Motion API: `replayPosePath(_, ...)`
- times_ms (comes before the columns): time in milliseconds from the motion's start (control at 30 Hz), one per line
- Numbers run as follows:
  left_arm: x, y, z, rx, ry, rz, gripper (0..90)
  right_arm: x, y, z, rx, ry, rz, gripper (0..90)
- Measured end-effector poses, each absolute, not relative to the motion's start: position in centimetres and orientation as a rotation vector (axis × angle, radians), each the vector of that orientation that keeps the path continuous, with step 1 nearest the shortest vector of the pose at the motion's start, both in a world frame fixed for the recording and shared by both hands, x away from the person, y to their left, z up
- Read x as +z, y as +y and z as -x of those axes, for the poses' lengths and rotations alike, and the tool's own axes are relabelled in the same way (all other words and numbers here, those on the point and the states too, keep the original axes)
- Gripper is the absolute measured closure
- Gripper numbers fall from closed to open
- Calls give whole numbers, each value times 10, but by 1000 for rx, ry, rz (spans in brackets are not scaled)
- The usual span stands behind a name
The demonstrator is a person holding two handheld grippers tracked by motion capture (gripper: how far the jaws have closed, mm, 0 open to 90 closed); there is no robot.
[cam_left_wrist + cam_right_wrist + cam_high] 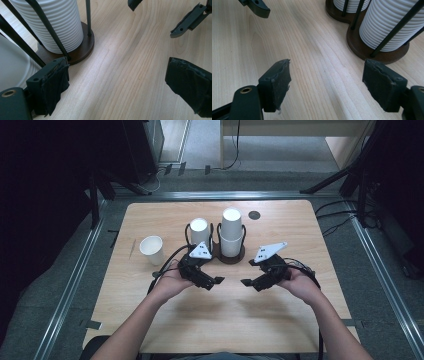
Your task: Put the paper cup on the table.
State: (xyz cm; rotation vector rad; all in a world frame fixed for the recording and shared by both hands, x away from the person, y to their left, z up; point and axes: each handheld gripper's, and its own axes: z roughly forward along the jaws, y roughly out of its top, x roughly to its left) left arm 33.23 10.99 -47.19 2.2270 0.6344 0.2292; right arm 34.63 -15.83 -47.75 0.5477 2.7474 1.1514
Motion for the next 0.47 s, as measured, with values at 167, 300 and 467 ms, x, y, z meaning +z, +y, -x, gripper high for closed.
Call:
replayPosePath(167,-473,109,-332,230,626,-2236,54,-477,-159,-346,1156,2744,-554,225)
replayPosePath(300,-473,110,-332,228,626,-2238,55,-477,-159,-346,1154,2746,-549,225)
replayPosePath(467,-476,111,-333,221,629,-2252,55,-477,-160,-346,1154,2747,-548,225)
